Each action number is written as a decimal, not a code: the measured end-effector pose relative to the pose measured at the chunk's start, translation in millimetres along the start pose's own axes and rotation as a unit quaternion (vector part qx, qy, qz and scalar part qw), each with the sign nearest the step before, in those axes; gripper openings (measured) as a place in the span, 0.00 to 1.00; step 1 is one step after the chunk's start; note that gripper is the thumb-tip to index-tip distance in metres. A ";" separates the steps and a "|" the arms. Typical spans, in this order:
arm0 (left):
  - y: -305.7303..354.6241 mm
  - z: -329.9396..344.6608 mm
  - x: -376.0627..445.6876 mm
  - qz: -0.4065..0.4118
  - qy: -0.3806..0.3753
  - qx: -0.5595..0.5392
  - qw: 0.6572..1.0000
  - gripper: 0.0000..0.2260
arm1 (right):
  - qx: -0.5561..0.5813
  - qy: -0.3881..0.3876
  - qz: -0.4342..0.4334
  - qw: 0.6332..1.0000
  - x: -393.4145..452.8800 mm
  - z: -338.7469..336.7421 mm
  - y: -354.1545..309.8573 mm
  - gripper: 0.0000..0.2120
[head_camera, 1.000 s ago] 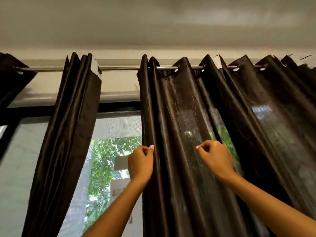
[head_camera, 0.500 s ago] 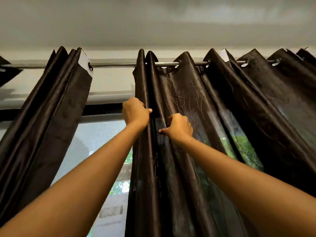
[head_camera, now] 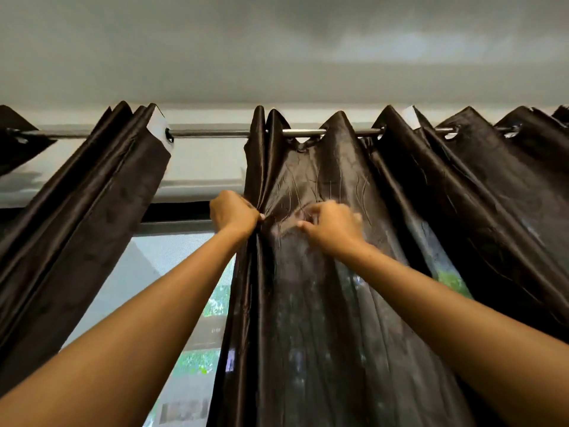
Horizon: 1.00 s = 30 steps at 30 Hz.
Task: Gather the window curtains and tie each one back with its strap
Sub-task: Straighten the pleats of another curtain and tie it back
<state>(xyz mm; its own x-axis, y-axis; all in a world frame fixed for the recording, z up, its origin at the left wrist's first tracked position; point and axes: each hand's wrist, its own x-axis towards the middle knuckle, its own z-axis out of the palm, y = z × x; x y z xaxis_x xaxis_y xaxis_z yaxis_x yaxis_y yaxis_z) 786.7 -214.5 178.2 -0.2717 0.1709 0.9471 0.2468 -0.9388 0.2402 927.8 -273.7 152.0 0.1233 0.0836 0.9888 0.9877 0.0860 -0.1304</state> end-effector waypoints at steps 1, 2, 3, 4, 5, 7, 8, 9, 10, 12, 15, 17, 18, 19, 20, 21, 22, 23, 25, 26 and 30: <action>-1.6 2.1 -0.9 -0.002 -0.003 -0.010 1.000 0.11 | -0.067 0.042 0.067 0.995 4.3 -3.9 13.6 0.29; -1.9 3.4 -2.8 -0.003 -0.003 -0.016 1.000 0.11 | -0.089 0.047 0.125 0.987 6.2 -7.8 24.1 0.37; -1.5 4.6 -4.9 -0.004 -0.002 -0.020 1.000 0.11 | -0.072 0.040 0.165 0.983 8.7 -10.7 32.7 0.43; -1.6 5.7 -6.2 -0.003 -0.003 -0.025 1.000 0.11 | -0.040 0.034 0.187 0.981 10.8 -12.9 39.0 0.46; -1.3 7.1 -6.6 -0.005 -0.002 -0.031 1.000 0.11 | -0.015 0.038 0.193 0.980 12.5 -15.9 44.3 0.43; 0.7 10.1 -8.4 -0.009 0.001 -0.035 0.999 0.11 | -0.014 0.089 0.169 0.981 19.4 -16.6 50.8 0.23; 1.1 11.7 -9.1 -0.008 0.001 -0.033 0.999 0.11 | -0.025 0.113 0.150 0.982 20.6 -17.7 49.4 0.13; 1.2 13.6 -10.0 -0.008 0.000 -0.033 0.999 0.11 | -0.028 0.130 0.131 0.982 21.5 -17.8 45.5 0.09; 1.2 15.0 -10.7 -0.009 -0.001 -0.034 0.999 0.10 | -0.020 0.129 0.115 0.985 23.6 -16.2 39.0 0.09; 0.3 16.1 -11.5 -0.016 -0.014 -0.040 0.999 0.09 | 0.006 0.097 0.078 0.992 27.2 -11.6 18.6 0.12; -4.6 12.4 -8.2 -0.045 -0.037 -0.076 0.995 0.08 | 0.064 0.030 0.013 0.997 31.3 -0.9 -25.4 0.13; -6.2 6.8 -7.2 -0.075 -0.055 -0.116 0.989 0.07 | 0.096 -0.018 -0.019 0.995 33.8 2.0 -49.5 0.14; -5.7 3.7 -7.4 -0.087 -0.066 -0.137 0.985 0.06 | 0.107 -0.042 -0.028 0.993 35.5 2.8 -56.3 0.14; -5.0 0.8 -7.5 -0.092 -0.081 -0.154 0.981 0.07 | 0.119 -0.066 -0.035 0.990 37.3 2.2 -59.0 0.14; -4.3 -2.4 -7.8 -0.088 -0.097 -0.163 0.978 0.09 | 0.135 -0.093 -0.039 0.986 38.4 0.2 -58.6 0.13; -2.9 -5.2 -9.0 -0.080 -0.115 -0.166 0.976 0.11 | 0.164 -0.123 -0.038 0.978 39.4 -2.4 -55.1 0.12; -0.5 -6.6 -10.9 -0.070 -0.134 -0.167 0.974 0.13 | 0.211 -0.155 -0.026 0.965 39.0 -6.9 -49.4 0.12; 2.7 -6.9 -13.1 -0.062 -0.150 -0.166 0.973 0.14 | 0.268 -0.184 -0.009 0.946 38.7 -11.3 -43.7 0.11; 9.4 -4.8 -18.5 -0.042 -0.163 -0.142 0.975 0.15 | 0.387 -0.241 0.045 0.889 41.3 -17.3 -31.9 0.14; 13.1 -2.8 -21.3 -0.028 -0.160 -0.112 0.980 0.15 | 0.439 -0.268 0.072 0.855 41.7 -20.0 -26.0 0.15; 18.4 13.9 -26.0 0.005 -0.113 -0.018 0.993 0.12 | 0.455 -0.307 0.089 0.831 30.6 -27.3 -17.6 0.11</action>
<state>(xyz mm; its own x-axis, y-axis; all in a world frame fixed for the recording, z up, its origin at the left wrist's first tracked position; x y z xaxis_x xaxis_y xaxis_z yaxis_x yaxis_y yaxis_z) 811.2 -232.0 161.0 -0.0525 0.2200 0.9741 0.2142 -0.9502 0.2262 916.8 -299.8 186.6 -0.0885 0.6416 0.7619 0.4434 0.7104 -0.5466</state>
